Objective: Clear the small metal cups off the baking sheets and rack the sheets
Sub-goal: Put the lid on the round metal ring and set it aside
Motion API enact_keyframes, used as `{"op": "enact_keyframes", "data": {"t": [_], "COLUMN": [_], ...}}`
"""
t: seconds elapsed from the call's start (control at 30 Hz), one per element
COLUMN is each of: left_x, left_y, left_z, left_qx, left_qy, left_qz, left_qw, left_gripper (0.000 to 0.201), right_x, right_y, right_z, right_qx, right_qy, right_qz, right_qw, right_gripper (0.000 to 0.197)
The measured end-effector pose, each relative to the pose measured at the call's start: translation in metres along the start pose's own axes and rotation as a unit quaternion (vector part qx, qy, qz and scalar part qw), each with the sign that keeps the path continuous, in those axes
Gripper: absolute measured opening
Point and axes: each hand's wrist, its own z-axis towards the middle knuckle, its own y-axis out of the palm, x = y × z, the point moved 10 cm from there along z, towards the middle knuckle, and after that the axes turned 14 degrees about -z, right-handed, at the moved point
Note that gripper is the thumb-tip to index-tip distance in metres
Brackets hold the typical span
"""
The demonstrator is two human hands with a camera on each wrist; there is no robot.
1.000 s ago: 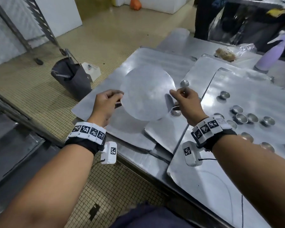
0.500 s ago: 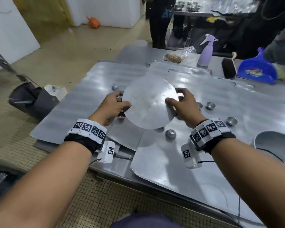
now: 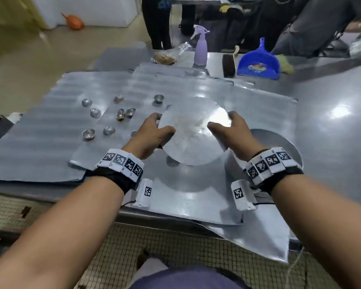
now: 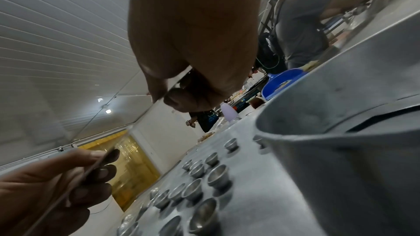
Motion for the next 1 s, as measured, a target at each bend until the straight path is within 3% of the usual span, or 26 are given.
{"op": "enact_keyframes", "data": {"t": [0.1, 0.23, 0.37, 0.47, 0.57, 0.73, 1.0], "left_x": [-0.015, -0.030, -0.034, -0.032, -0.028, -0.031, -0.046], "left_y": [0.048, 0.102, 0.143, 0.173, 0.197, 0.216, 0.213], "left_z": [-0.006, -0.012, -0.010, -0.007, -0.003, 0.011, 0.018], "left_qx": [-0.014, -0.030, -0.028, -0.047, -0.063, -0.073, -0.098], "left_qy": [0.000, -0.004, -0.004, 0.009, 0.023, 0.032, -0.003], "left_qz": [0.005, 0.022, 0.042, 0.052, 0.065, 0.070, 0.071], "left_qw": [1.000, 0.999, 0.999, 0.998, 0.996, 0.994, 0.993], "left_gripper": [0.030, 0.054, 0.044, 0.048, 0.043, 0.036, 0.041], "right_x": [0.029, 0.067, 0.092, 0.111, 0.131, 0.157, 0.170], "right_y": [-0.037, -0.078, -0.118, -0.142, -0.159, -0.169, -0.182], "right_z": [-0.011, -0.021, -0.029, -0.031, -0.030, -0.025, -0.014], "right_qx": [0.014, 0.009, 0.039, 0.061, 0.081, 0.081, 0.099], "right_qy": [0.001, 0.023, 0.032, 0.043, 0.058, 0.096, 0.092], "right_qz": [-0.012, -0.001, -0.044, -0.044, -0.041, -0.041, -0.167], "right_qw": [1.000, 1.000, 0.998, 0.996, 0.994, 0.991, 0.977], "right_gripper": [0.044, 0.041, 0.047, 0.056, 0.052, 0.065, 0.033]}}
